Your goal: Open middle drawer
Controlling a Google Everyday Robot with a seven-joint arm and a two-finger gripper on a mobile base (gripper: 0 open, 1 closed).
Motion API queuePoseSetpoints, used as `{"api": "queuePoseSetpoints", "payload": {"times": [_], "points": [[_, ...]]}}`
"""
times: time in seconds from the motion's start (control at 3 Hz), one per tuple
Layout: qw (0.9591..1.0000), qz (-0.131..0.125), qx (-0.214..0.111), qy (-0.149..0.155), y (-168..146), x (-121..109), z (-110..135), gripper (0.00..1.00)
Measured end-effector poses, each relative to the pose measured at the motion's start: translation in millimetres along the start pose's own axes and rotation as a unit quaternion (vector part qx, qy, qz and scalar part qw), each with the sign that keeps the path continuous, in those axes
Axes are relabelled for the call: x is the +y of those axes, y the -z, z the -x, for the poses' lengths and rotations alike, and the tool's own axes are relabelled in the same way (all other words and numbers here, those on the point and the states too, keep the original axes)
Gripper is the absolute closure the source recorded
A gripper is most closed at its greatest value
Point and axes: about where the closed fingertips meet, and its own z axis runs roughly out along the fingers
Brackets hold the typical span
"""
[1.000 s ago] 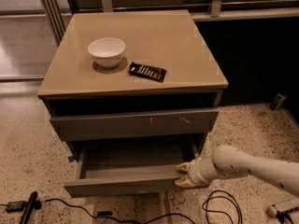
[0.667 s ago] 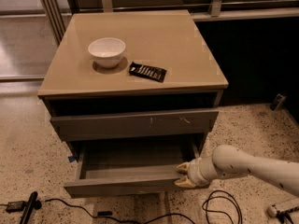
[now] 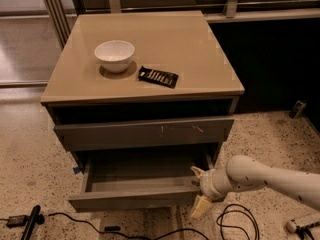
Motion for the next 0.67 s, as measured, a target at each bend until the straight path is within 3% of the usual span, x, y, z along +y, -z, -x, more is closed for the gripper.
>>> {"api": "queuePoseSetpoints", "payload": {"times": [0.33,0.67], "points": [[1.0000,0.000,0.000,0.000,0,0,0,0.13],[1.0000,-0.001,-0.006,-0.003,5,10,-7,0.36]]}}
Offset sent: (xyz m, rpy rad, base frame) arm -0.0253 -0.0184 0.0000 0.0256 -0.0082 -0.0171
